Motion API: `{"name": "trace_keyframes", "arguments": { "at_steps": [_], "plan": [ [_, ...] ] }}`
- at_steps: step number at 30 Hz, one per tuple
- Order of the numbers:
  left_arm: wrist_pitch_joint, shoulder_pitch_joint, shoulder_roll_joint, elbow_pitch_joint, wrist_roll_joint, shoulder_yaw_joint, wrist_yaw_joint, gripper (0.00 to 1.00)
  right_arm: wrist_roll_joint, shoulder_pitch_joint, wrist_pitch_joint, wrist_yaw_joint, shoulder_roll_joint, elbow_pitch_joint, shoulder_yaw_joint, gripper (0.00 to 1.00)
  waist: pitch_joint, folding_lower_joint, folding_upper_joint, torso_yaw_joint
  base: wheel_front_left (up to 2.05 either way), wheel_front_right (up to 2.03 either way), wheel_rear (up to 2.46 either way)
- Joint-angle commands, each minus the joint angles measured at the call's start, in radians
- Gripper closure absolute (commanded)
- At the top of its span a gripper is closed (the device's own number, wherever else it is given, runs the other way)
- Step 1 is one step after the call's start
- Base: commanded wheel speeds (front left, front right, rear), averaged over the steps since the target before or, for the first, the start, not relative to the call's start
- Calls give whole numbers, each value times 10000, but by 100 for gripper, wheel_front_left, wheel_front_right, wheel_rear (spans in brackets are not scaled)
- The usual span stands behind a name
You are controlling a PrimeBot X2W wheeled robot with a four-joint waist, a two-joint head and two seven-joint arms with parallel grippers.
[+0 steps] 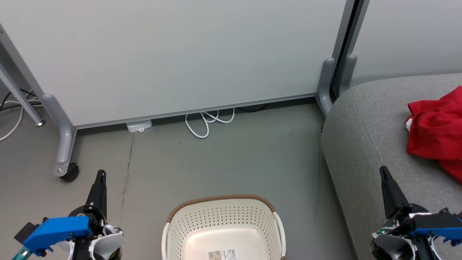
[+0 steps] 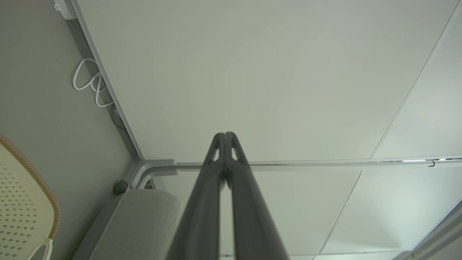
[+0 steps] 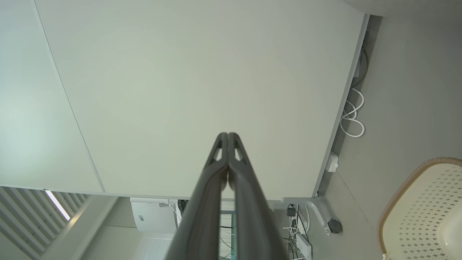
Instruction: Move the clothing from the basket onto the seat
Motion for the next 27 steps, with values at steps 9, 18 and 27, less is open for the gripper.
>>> {"name": "trace_keyframes", "arguments": {
  "at_steps": [9, 18, 27],
  "plan": [
    [38, -105, -14, -45, 23, 26, -32, 100, 26, -144, 24, 7, -62, 17, -8, 100, 0, 0, 0, 1, 0, 0, 0],
    [41, -105, -22, -44, 35, 37, -32, 100, 27, -143, 24, 7, -62, 17, -8, 100, 0, 0, 0, 1, 0, 0, 0],
    [49, -106, -28, -44, 44, 45, -32, 100, 27, -143, 24, 7, -63, 17, -7, 100, 0, 0, 0, 1, 0, 0, 0]
  ]
}}
